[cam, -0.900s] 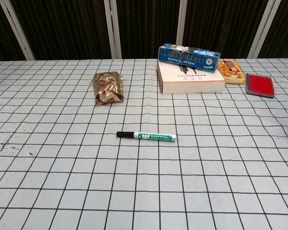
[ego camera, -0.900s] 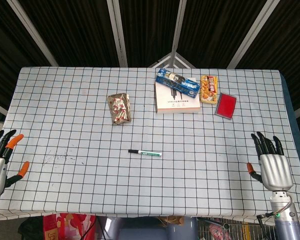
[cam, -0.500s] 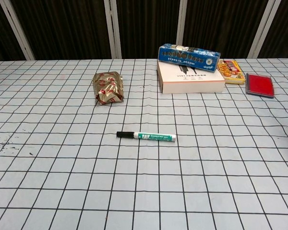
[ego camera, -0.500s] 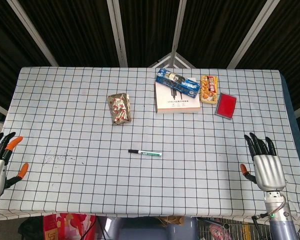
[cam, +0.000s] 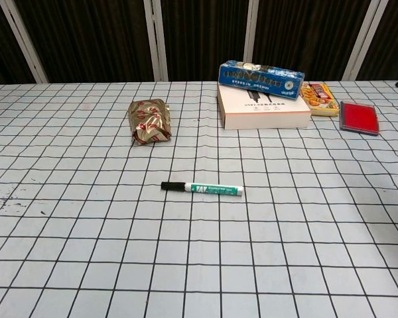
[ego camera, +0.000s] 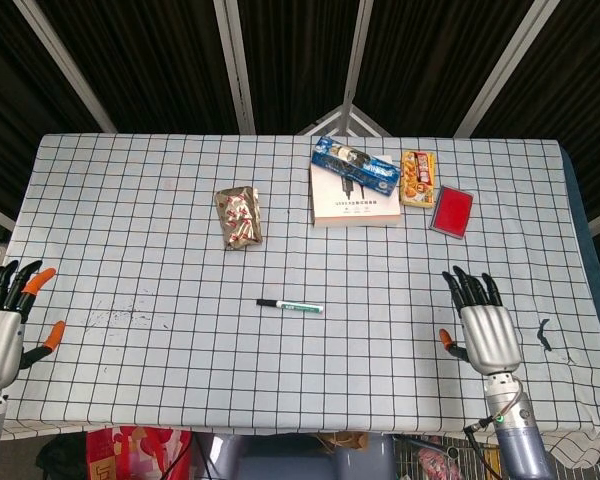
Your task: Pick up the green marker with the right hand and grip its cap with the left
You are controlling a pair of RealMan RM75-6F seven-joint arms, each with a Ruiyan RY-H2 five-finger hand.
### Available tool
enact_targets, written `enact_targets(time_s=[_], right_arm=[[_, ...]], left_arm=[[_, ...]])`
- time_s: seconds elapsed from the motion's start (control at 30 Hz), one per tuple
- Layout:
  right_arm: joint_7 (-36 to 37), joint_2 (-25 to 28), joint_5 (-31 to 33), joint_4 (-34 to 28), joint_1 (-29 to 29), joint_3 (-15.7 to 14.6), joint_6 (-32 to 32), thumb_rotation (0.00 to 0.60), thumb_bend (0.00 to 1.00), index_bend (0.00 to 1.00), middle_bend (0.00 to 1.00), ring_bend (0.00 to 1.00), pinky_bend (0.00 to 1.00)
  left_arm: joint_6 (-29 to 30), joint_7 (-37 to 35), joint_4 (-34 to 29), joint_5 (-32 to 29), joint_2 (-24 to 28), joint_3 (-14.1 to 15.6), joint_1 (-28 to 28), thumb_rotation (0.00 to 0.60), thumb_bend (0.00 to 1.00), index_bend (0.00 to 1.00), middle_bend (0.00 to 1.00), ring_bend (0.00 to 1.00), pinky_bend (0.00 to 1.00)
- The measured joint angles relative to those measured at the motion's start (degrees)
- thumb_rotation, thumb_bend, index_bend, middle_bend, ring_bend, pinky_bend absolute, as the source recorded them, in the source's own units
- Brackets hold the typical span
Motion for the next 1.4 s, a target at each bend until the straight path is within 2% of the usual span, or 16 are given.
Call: enact_targets(time_s=[0.2,0.3,0.47,0.73,0.93,1.13,1.4], right_arm=[[-2.2,-3.9,3.6,-0.4,3.9,2.1,-3.2,0.6,0.33,0.19,0.06,0.11,0.04],[-4.9,-7.3,6.5,0.0,6.3,3.4,-4.4,0.6,0.33,0.24,0.06,0.11,0.04],[-9.6,-15.4,13.2,2.2,10.8,5.7,-5.7,0.6,0.33,0.26,0.06,0.11,0.04],[-17.0,-29.3,25.1,12.3,19.8,9.1,-7.7,0.6,0.33,0.27,0.05,0.11,0.04],[-19.4,-35.8,30.2,18.5,24.5,10.8,-8.0,0.6,0.33,0.31,0.05,0.11,0.04],[-20.2,-39.2,33.1,22.3,27.2,12.2,-7.9,0.6,0.33,0.34,0.05,0.11,0.04],[-20.1,-40.3,35.1,24.8,28.7,12.5,-8.3,0.6,0.33,0.42,0.05,0.11,0.04]], left_arm=[[-0.8,0.3,1.3,-0.5,-1.1,0.1,-0.4,0.6,0.44,0.18,0.09,0.0,0.0],[-0.9,0.1,2.1,-0.7,-1.5,0.1,-0.4,0.6,0.44,0.18,0.09,0.0,0.0],[-0.9,-1.4,3.7,-1.3,-1.6,-0.1,-0.4,0.6,0.44,0.18,0.09,0.0,0.0],[-1.4,-4.4,6.9,-3.3,-1.3,-0.6,-0.3,0.6,0.44,0.18,0.09,0.0,0.0],[-2.6,-5.8,9.1,-4.6,-1.5,-1.1,-0.7,0.6,0.44,0.18,0.09,0.0,0.0],[-3.4,-6.3,10.6,-5.4,-2.3,-1.3,-1.2,0.6,0.44,0.18,0.09,0.0,0.0],[-4.2,-6.8,12.1,-6.0,-3.2,-1.3,-1.6,0.6,0.44,0.18,0.09,0.0,0.0]])
